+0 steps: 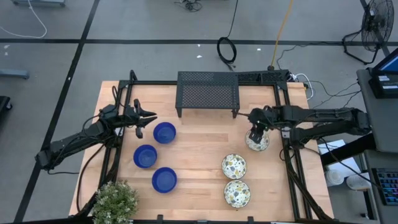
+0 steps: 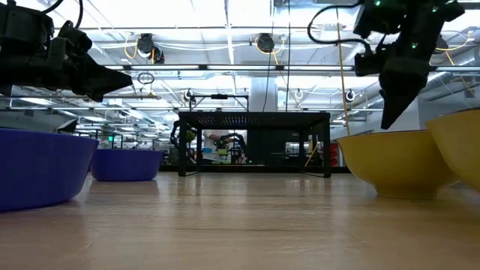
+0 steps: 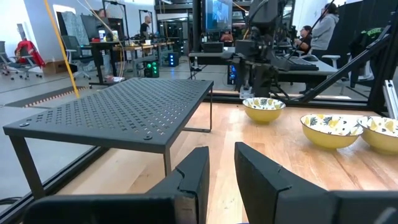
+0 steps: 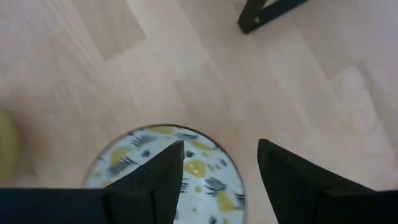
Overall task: Pick & Place Mini bowls
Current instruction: Put the top white patterned bowl on the shelf
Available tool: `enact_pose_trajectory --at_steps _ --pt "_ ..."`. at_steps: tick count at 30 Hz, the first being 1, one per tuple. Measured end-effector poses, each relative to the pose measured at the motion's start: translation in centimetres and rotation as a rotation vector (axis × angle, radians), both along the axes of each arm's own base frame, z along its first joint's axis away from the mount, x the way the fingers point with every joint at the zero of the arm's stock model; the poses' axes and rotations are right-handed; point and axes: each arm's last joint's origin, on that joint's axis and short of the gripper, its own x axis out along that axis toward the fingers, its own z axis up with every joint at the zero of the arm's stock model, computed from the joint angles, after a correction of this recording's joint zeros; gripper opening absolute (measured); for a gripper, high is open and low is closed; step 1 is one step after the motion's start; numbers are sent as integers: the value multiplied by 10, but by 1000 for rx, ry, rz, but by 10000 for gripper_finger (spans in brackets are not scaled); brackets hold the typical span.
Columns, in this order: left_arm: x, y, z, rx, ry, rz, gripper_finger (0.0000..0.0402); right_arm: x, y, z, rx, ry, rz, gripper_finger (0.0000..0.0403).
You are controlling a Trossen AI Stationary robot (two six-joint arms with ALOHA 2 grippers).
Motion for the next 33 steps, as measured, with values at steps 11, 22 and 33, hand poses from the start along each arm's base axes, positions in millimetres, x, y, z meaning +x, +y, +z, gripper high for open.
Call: enact_pose_trajectory --at_steps 11,22,33 --pt "0 0 0 0 0 0 81 13 -10 -31 59 193 84 192" --pt "0 0 0 0 0 0 81 22 -12 -50 104 294 96 192" --pt "0 0 0 0 0 -1 81 23 -10 -51 150 288 121 135"
